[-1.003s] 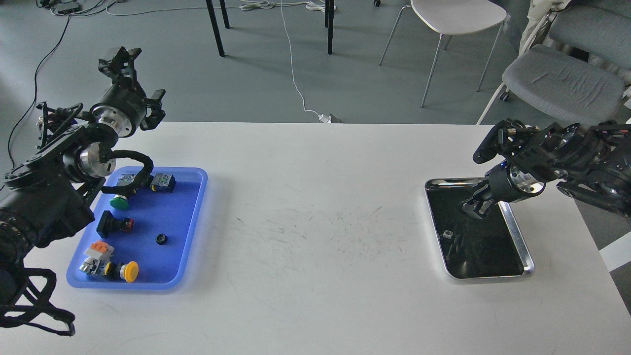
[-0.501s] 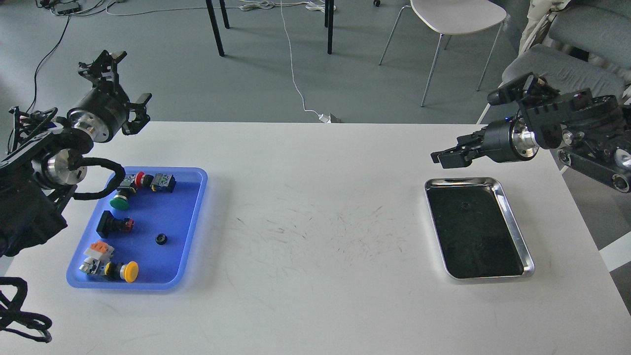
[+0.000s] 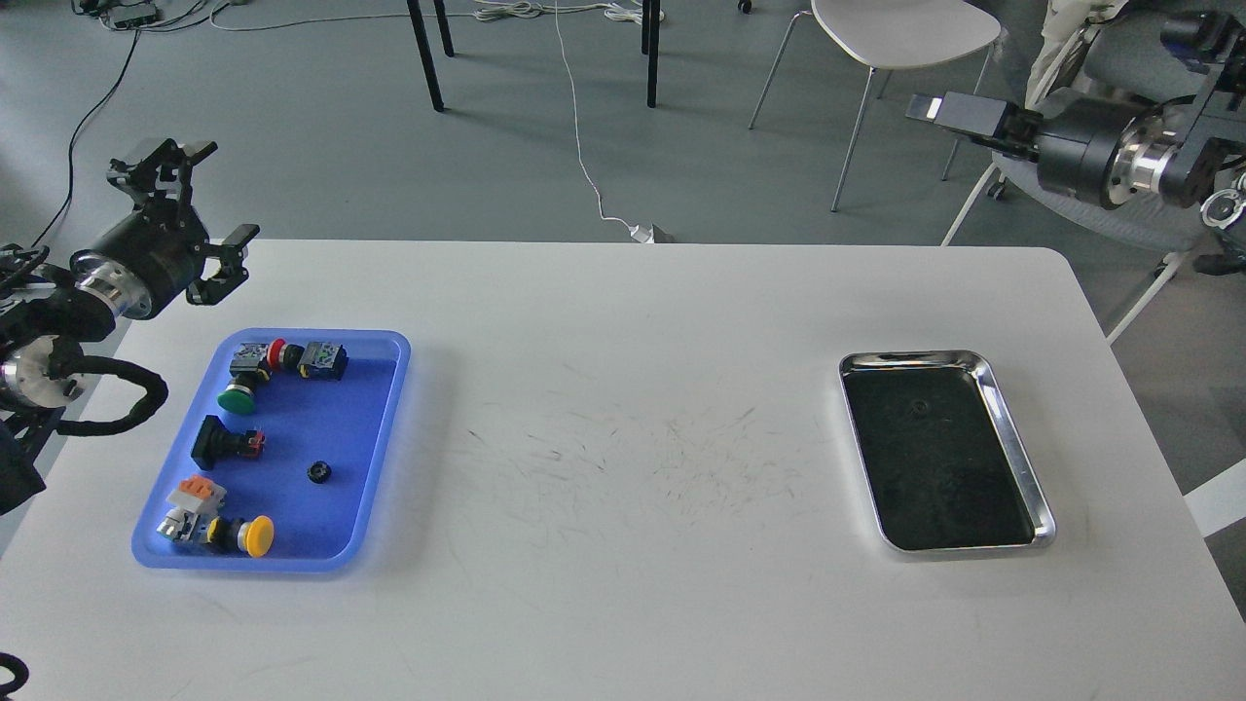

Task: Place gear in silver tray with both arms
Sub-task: 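Raise the right arm up and away from the silver tray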

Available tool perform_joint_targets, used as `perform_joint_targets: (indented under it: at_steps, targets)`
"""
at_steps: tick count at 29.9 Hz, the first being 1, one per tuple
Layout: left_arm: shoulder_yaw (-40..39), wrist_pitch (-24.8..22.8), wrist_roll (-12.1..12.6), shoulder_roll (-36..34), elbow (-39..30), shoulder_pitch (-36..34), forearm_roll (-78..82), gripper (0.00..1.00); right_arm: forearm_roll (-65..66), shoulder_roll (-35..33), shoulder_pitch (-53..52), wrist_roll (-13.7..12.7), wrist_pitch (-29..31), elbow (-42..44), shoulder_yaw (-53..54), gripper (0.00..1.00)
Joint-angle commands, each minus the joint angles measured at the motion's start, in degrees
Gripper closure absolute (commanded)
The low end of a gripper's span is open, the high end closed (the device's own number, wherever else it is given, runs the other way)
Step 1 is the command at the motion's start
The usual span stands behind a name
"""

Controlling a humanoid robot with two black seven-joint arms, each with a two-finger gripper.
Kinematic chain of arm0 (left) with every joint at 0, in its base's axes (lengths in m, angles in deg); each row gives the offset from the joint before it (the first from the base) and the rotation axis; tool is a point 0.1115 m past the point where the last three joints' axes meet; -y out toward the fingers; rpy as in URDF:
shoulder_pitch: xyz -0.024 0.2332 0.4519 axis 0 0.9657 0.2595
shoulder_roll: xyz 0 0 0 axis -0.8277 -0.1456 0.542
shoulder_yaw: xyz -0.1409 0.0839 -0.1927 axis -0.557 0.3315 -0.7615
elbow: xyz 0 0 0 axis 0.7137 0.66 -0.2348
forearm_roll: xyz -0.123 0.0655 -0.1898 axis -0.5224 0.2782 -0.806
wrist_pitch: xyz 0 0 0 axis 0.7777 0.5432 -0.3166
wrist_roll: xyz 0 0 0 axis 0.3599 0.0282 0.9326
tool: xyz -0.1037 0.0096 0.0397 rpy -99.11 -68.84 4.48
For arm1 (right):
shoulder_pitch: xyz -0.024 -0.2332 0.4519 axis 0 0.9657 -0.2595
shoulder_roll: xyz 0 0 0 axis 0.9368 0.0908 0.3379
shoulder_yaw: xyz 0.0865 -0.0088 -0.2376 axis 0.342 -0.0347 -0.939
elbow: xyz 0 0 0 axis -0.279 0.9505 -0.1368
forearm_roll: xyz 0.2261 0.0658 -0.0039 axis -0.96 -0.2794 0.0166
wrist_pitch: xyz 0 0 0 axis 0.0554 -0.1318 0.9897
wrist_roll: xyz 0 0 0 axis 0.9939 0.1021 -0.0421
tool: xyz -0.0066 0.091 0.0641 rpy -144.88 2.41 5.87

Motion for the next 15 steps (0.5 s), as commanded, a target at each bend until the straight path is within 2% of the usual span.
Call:
perform_joint_targets:
  at_steps: [1,3,6,10,13,15]
  targets:
    - [0.6,0.0,-0.9,-2.3,0.0,0.5,0.4,0.01,-8.5,-1.6,1.1,0.0,-0.5,0.0,0.7,0.16]
    - [0.6,0.0,-2.8,-2.7,0.0,1.2,0.6,0.01,-11.1,-2.3,2.0,0.0,-1.1,0.0,0.9,0.16]
    - [0.8,0.0,-3.8,-3.0,-1.2,2.3,2.3,0.01,-15.3,-2.9,3.1,0.0,-1.2,0.1,1.0,0.16]
    - [0.9,0.0,-5.5,-7.7,-9.1,2.5,8.0,0.01,-22.1,-3.2,4.8,0.0,-2.6,1.3,1.4,0.16]
    - [0.1,0.0,-6.7,-9.7,-11.1,2.2,19.0,0.02,-26.2,-3.2,7.0,0.0,-4.2,1.5,1.4,0.16]
    - [-0.1,0.0,-8.7,-11.1,-14.7,2.3,25.0,0.02,-26.7,-3.2,8.5,0.0,-5.1,1.4,1.6,0.16]
